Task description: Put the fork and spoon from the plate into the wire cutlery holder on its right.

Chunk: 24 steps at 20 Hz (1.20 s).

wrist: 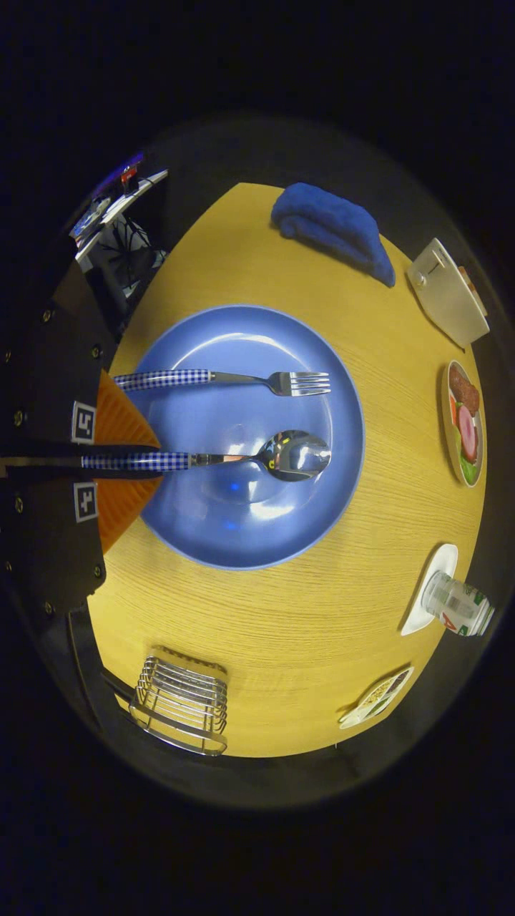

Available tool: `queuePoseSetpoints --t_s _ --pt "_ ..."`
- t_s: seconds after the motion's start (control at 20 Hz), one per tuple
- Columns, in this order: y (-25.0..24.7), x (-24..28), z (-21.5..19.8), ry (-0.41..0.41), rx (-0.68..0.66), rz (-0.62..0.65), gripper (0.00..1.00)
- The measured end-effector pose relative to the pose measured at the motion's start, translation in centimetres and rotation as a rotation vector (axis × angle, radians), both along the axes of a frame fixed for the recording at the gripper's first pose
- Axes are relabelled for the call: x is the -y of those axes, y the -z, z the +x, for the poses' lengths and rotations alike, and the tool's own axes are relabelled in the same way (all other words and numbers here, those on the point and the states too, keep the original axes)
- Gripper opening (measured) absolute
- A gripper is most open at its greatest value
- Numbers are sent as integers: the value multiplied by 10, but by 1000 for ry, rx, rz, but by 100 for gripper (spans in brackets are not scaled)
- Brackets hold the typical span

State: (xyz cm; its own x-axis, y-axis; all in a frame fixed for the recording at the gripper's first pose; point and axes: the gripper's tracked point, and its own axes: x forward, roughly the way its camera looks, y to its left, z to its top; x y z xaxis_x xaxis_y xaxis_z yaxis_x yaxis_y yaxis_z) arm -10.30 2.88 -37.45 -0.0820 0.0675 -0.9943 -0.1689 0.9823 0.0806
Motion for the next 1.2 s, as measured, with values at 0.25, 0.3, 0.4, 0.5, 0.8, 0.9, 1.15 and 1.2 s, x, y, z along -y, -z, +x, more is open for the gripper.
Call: queuePoseSetpoints --t_s 0.25,0.3,0.4,0.5,0.8,0.9,1.15,1.2 --pt "-62 43 -15 -89 -40 -11 5" --pt "-74 57 -14 -100 -37 -30 5" --pt "-95 86 -22 -96 -36 -69 5" --pt "-117 110 -31 -59 -39 -87 5" --pt "-149 188 -76 13 -107 -133 5" --pt "-149 209 -82 18 -157 -141 5" --pt "-127 253 -71 -74 -305 -205 5" --pt "-123 256 -68 -100 -339 -217 5"
